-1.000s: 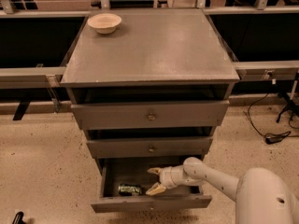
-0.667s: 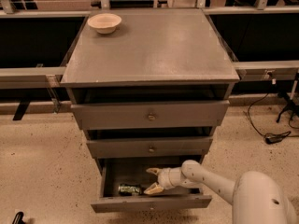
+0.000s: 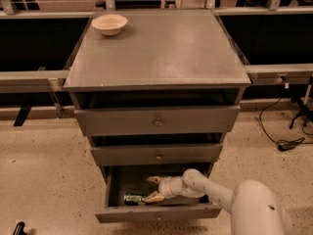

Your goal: Pick green can from bottom drawer and place on counter

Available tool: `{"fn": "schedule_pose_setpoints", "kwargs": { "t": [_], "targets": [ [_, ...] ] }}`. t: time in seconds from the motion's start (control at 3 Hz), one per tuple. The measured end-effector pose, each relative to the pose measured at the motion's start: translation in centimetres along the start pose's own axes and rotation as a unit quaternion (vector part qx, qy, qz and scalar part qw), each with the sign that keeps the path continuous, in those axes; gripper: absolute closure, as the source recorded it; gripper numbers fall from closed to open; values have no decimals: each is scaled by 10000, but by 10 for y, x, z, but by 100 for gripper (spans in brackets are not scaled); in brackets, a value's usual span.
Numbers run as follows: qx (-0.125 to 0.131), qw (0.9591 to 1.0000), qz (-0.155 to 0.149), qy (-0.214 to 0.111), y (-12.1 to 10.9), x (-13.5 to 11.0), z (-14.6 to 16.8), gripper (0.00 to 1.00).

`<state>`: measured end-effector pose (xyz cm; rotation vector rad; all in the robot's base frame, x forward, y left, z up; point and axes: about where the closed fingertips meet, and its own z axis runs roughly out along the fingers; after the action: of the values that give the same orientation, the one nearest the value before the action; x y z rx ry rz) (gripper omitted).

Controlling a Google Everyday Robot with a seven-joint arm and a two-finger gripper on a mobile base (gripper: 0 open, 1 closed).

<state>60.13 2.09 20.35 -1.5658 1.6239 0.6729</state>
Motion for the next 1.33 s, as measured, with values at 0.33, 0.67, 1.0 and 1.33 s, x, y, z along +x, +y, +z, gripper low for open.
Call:
{"fn": "schedule_pose_setpoints", "kwargs": {
  "t": [0.33,0.67,1.0,1.33],
  "targets": [
    [-125,9999,-63,-54,-1,3,23,37],
    [-234,9997,-73,-83,0,6,38,38],
    [-439,9990,-26,94,10,24,57,37],
    [-481,9988,-58,88,11,26,61,36]
  ]
}}
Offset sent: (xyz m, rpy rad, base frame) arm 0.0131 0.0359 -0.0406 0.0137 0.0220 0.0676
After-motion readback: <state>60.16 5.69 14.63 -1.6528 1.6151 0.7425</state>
